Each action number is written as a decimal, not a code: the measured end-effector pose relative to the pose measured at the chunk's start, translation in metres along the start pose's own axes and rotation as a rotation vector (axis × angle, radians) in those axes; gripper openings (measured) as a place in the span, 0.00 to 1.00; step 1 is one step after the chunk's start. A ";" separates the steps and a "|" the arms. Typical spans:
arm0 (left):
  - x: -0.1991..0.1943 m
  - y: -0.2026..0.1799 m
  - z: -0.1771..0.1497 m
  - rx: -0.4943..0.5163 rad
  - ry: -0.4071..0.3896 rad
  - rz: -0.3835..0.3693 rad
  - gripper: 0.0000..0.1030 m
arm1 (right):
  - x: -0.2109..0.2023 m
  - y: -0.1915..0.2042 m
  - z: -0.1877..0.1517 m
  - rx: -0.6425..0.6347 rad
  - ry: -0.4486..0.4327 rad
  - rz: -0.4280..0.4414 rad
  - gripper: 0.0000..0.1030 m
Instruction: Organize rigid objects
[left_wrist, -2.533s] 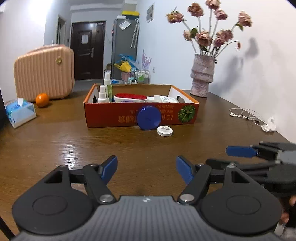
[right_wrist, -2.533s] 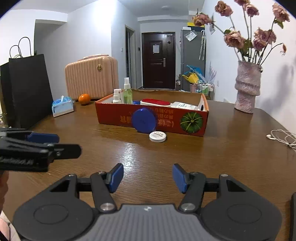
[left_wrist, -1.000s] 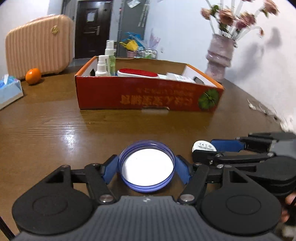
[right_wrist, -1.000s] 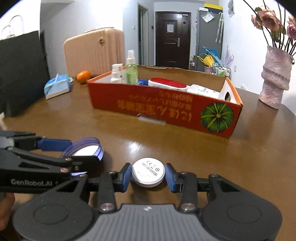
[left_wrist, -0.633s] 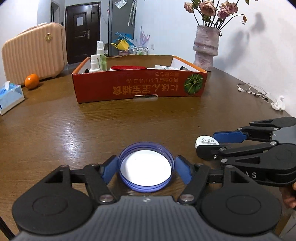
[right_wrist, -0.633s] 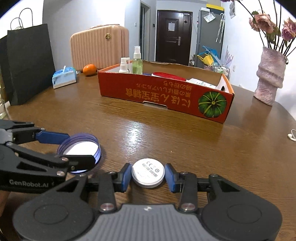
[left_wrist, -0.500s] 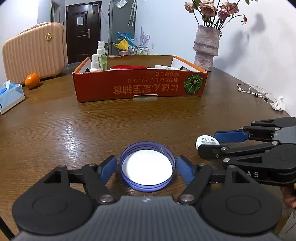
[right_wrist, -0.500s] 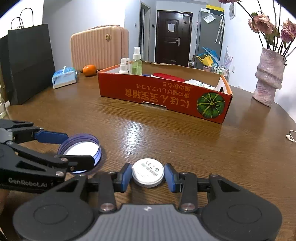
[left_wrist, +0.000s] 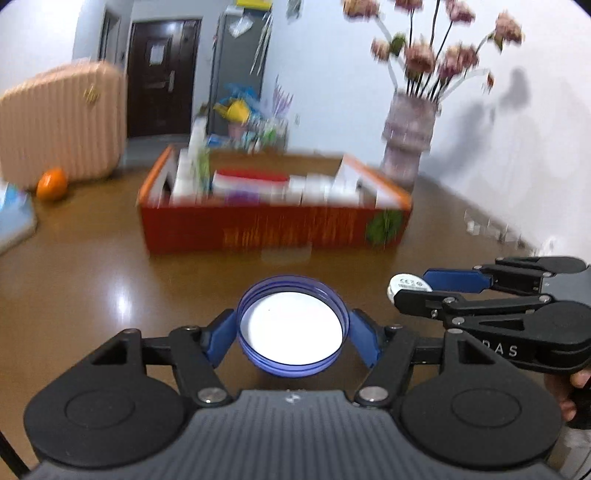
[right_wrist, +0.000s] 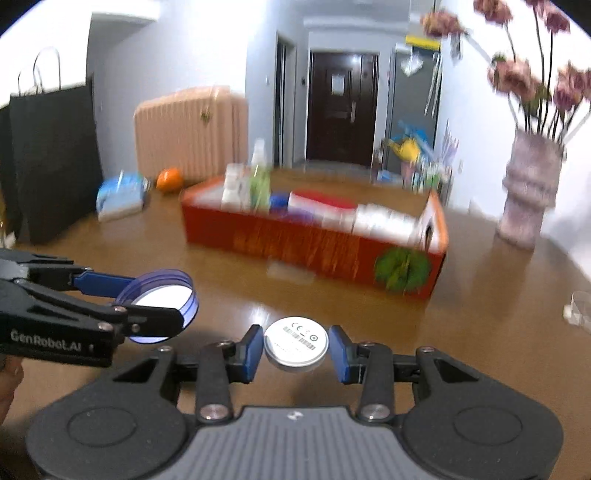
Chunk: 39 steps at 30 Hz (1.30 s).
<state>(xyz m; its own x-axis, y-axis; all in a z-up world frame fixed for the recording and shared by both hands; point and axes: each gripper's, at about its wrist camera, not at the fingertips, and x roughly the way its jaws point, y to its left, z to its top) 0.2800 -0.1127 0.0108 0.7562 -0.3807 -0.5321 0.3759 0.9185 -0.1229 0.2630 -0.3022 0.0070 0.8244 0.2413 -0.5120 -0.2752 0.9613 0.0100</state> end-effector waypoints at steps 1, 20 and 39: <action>0.005 0.003 0.014 0.002 -0.022 -0.014 0.65 | 0.003 -0.005 0.012 -0.001 -0.024 0.003 0.37; 0.196 0.049 0.116 -0.107 0.193 -0.095 0.75 | 0.172 -0.068 0.093 -0.016 0.131 0.006 0.38; 0.010 0.051 0.119 -0.062 -0.205 0.124 0.89 | 0.017 -0.064 0.125 0.023 -0.140 -0.140 0.72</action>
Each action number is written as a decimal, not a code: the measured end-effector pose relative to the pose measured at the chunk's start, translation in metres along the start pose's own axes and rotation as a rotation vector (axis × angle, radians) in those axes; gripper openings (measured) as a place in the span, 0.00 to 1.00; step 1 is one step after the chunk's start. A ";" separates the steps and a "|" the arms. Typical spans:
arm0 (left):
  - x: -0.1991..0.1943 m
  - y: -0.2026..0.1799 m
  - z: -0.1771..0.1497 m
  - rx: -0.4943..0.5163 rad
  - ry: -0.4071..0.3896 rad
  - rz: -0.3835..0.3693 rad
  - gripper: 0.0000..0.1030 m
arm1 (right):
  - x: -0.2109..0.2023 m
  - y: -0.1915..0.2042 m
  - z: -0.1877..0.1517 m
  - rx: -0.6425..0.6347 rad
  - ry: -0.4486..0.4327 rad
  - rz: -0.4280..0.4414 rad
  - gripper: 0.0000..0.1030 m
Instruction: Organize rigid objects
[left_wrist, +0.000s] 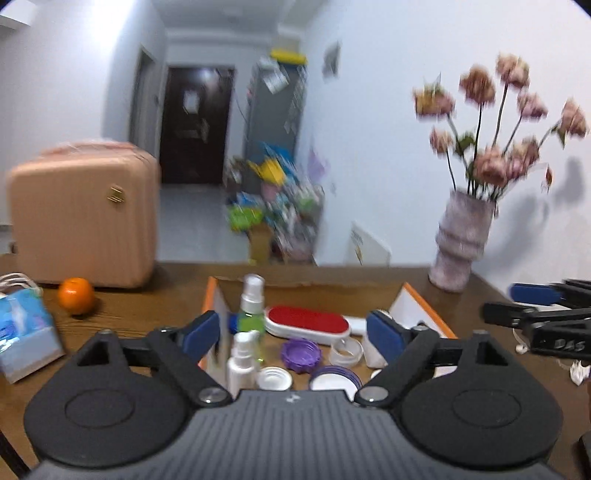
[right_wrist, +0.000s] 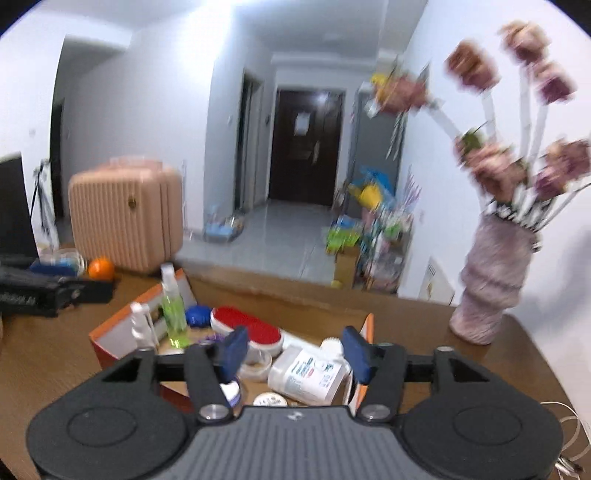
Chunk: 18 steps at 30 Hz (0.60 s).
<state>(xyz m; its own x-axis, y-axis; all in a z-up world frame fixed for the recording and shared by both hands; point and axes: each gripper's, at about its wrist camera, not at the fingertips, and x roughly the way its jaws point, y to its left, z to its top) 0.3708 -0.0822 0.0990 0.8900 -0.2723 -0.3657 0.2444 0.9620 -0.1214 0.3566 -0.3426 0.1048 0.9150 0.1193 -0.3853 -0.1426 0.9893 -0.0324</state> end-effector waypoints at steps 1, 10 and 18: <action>-0.014 0.000 -0.007 -0.004 -0.040 0.009 0.92 | -0.016 0.003 -0.009 0.023 -0.066 -0.018 0.80; -0.102 -0.009 -0.096 0.072 -0.142 0.129 1.00 | -0.090 0.040 -0.101 0.180 -0.193 -0.035 0.93; -0.164 -0.015 -0.130 0.054 -0.147 0.136 1.00 | -0.154 0.070 -0.133 0.178 -0.198 -0.061 0.93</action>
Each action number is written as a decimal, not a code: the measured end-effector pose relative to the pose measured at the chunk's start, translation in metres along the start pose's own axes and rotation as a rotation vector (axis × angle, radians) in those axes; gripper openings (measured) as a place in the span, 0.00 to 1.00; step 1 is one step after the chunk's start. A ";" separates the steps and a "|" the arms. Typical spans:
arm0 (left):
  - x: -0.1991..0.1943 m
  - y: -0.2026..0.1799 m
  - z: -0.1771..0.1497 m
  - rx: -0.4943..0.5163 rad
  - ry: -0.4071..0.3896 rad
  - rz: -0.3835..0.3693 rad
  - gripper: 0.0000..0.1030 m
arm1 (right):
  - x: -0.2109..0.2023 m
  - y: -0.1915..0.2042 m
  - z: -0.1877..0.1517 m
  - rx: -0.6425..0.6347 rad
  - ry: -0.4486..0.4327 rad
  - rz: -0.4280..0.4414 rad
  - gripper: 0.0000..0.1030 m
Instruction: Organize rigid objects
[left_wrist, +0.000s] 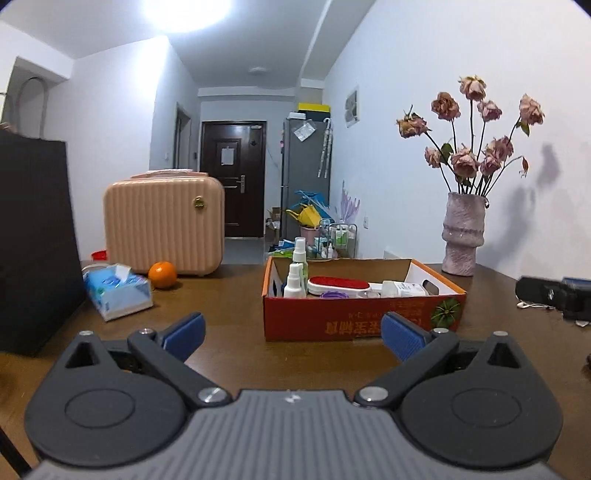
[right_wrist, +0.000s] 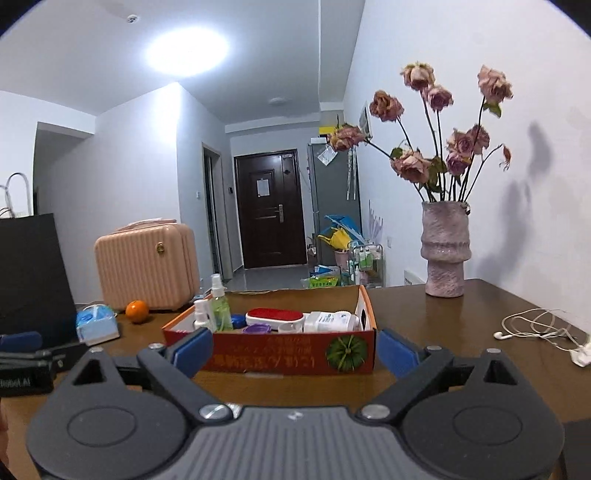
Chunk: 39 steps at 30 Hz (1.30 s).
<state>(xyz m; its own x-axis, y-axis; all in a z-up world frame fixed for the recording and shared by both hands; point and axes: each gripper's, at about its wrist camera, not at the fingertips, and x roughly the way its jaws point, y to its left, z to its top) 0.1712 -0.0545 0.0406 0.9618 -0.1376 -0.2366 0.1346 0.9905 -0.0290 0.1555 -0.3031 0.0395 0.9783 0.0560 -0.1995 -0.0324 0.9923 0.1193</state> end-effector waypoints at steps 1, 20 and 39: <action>-0.010 0.001 -0.004 -0.004 -0.002 0.000 1.00 | -0.010 0.003 -0.005 -0.010 -0.005 0.003 0.93; -0.181 -0.004 -0.069 0.034 -0.052 0.009 1.00 | -0.178 0.053 -0.093 -0.037 0.053 -0.060 1.00; -0.185 -0.009 -0.069 0.071 -0.078 -0.009 1.00 | -0.178 0.052 -0.087 -0.032 0.044 -0.036 1.00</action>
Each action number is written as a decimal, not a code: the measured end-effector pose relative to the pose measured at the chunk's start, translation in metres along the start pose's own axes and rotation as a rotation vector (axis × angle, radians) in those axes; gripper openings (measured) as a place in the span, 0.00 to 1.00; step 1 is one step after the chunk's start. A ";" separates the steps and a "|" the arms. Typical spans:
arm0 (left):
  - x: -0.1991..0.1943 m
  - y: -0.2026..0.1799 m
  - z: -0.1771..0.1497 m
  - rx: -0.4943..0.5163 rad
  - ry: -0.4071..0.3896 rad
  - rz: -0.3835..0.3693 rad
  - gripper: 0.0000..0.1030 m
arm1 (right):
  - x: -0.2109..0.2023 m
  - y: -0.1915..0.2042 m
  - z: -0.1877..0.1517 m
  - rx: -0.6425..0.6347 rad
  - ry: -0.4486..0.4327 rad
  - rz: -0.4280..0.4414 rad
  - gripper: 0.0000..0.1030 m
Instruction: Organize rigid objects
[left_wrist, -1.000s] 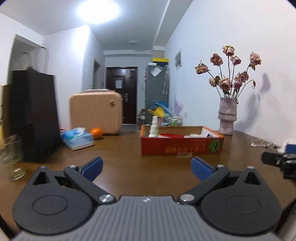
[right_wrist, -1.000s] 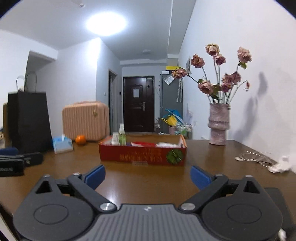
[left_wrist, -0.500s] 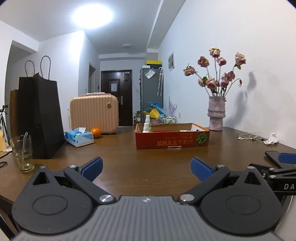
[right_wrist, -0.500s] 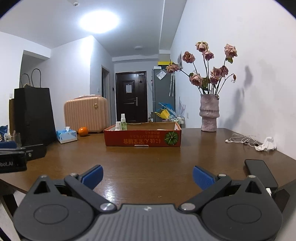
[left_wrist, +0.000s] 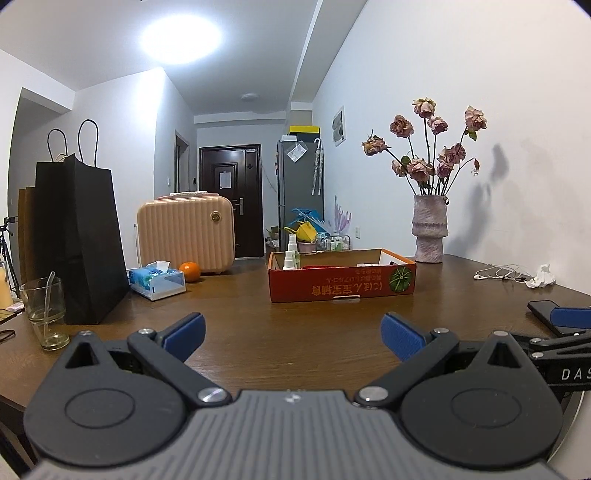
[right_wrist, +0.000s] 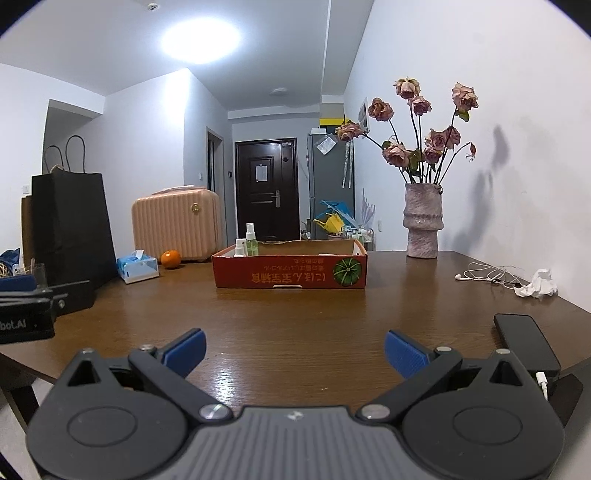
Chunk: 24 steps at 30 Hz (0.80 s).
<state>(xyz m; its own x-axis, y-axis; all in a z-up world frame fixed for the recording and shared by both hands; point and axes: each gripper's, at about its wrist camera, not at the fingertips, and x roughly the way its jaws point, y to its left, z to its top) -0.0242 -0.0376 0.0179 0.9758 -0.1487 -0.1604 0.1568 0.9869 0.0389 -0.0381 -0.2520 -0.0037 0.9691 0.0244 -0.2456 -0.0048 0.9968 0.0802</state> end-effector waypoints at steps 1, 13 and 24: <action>-0.001 -0.001 0.000 0.001 0.000 0.000 1.00 | 0.000 0.000 0.000 0.002 0.000 -0.002 1.00; 0.001 0.000 0.000 0.001 0.001 0.000 1.00 | 0.001 0.001 -0.001 -0.002 0.005 0.000 1.00; 0.001 0.000 0.000 0.000 0.000 0.000 1.00 | 0.001 0.000 -0.001 0.001 0.005 -0.001 1.00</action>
<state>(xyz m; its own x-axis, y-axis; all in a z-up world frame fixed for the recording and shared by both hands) -0.0227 -0.0375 0.0178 0.9758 -0.1485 -0.1606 0.1566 0.9869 0.0393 -0.0371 -0.2524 -0.0046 0.9679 0.0235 -0.2502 -0.0033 0.9967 0.0807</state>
